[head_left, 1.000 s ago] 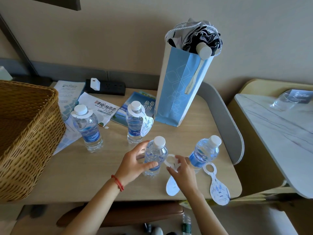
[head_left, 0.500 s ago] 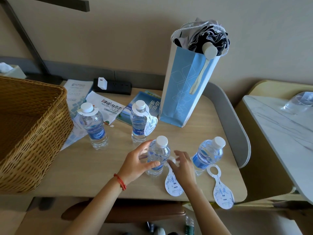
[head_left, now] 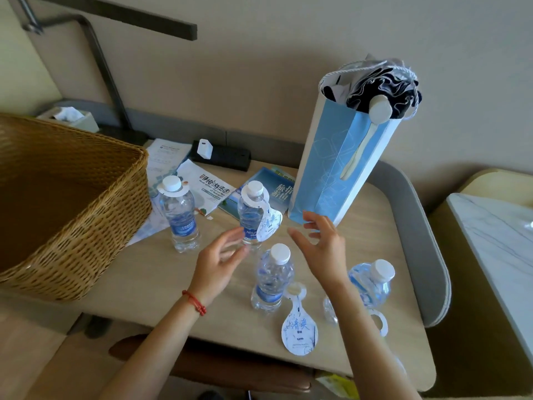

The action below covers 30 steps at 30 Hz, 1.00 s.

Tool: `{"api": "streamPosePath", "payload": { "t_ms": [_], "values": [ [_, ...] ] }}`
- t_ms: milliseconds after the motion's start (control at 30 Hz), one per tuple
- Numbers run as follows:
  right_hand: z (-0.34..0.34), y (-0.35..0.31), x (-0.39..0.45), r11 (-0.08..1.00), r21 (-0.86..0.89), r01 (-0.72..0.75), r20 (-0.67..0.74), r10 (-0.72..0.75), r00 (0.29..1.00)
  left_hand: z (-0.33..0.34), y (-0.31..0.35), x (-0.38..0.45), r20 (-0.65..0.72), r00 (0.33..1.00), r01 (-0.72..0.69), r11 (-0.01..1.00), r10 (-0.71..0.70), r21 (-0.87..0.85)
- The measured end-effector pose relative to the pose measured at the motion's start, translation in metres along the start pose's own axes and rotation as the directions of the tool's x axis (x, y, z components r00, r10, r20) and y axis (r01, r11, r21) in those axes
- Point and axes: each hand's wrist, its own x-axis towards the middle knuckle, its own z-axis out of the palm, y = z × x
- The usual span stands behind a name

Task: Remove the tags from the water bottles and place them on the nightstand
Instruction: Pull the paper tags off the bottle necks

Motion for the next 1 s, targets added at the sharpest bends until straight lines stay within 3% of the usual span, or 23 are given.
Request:
{"api": "streamPosePath", "payload": {
  "t_ms": [133,300,633,800,1000],
  "values": [
    [0.004,-0.008,0.024,0.998,0.044,0.038,0.047,-0.040,0.998,-0.003,0.002,0.021,-0.100,0.995,-0.015,0.998,0.021,0.065],
    [0.022,-0.009,0.046,0.996,0.006,0.092,0.124,-0.092,0.988,-0.006,-0.003,0.054,-0.104,0.994,0.026,0.994,-0.015,0.105],
    [0.060,-0.013,0.070,0.992,-0.028,0.125,0.233,-0.115,0.966,-0.009,-0.017,0.096,0.126,0.990,0.060,0.998,-0.061,0.008],
    [0.069,-0.017,0.074,0.979,-0.081,0.188,0.260,-0.161,0.952,-0.009,-0.022,0.102,0.171,0.984,0.063,0.998,-0.058,-0.027],
    [0.069,-0.016,0.076,0.980,-0.119,0.162,0.261,-0.127,0.957,-0.010,-0.028,0.105,0.187,0.981,0.056,0.997,-0.047,-0.044]
  ]
}}
